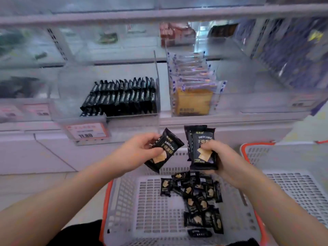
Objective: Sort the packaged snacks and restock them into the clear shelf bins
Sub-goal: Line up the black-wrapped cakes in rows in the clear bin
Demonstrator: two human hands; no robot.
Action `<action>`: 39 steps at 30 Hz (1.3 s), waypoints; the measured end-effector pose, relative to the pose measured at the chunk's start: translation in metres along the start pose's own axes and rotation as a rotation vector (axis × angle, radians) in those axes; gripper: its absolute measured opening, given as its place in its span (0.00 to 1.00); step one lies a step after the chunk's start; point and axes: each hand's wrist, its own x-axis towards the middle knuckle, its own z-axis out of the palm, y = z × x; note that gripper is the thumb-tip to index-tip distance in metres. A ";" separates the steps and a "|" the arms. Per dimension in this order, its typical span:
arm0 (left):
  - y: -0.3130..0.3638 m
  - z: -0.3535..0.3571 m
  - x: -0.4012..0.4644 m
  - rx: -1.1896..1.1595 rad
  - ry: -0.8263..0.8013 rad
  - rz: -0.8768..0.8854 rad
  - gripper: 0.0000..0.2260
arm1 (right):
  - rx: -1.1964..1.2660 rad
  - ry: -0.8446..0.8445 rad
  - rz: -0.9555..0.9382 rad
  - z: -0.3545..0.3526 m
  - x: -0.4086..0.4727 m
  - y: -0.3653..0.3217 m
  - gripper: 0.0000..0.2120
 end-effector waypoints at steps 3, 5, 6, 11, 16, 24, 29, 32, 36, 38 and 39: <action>0.027 -0.038 -0.025 -0.079 0.087 0.144 0.14 | -0.101 -0.094 -0.166 0.036 -0.010 -0.036 0.09; 0.039 -0.063 -0.034 -0.140 0.154 0.193 0.14 | -0.192 -0.128 -0.269 0.063 -0.013 -0.057 0.11; 0.042 -0.074 -0.036 -0.179 0.195 0.205 0.13 | -0.237 -0.119 -0.317 0.078 -0.013 -0.066 0.10; 0.045 -0.101 -0.025 -0.449 0.352 0.190 0.10 | -0.429 0.066 -0.455 0.142 0.004 -0.089 0.11; 0.044 -0.101 -0.009 -0.431 0.368 0.222 0.12 | -0.414 0.108 -0.418 0.180 0.027 -0.106 0.11; 0.042 -0.135 0.007 -0.256 0.433 0.183 0.12 | -0.595 -0.034 -0.445 0.194 0.059 -0.121 0.11; 0.037 -0.173 0.012 0.660 0.336 0.057 0.12 | -1.120 -0.003 -0.209 0.192 0.089 -0.144 0.14; 0.031 -0.179 0.022 0.973 0.167 -0.032 0.13 | -1.346 -0.122 0.085 0.204 0.105 -0.143 0.14; 0.023 -0.180 0.036 1.041 -0.014 -0.122 0.13 | -1.475 -0.209 0.312 0.221 0.120 -0.139 0.16; 0.019 -0.181 0.040 0.998 -0.004 -0.113 0.13 | -1.593 -0.239 0.313 0.228 0.124 -0.132 0.15; 0.017 -0.182 0.041 0.980 0.005 -0.103 0.12 | -1.679 -0.221 0.259 0.231 0.127 -0.126 0.16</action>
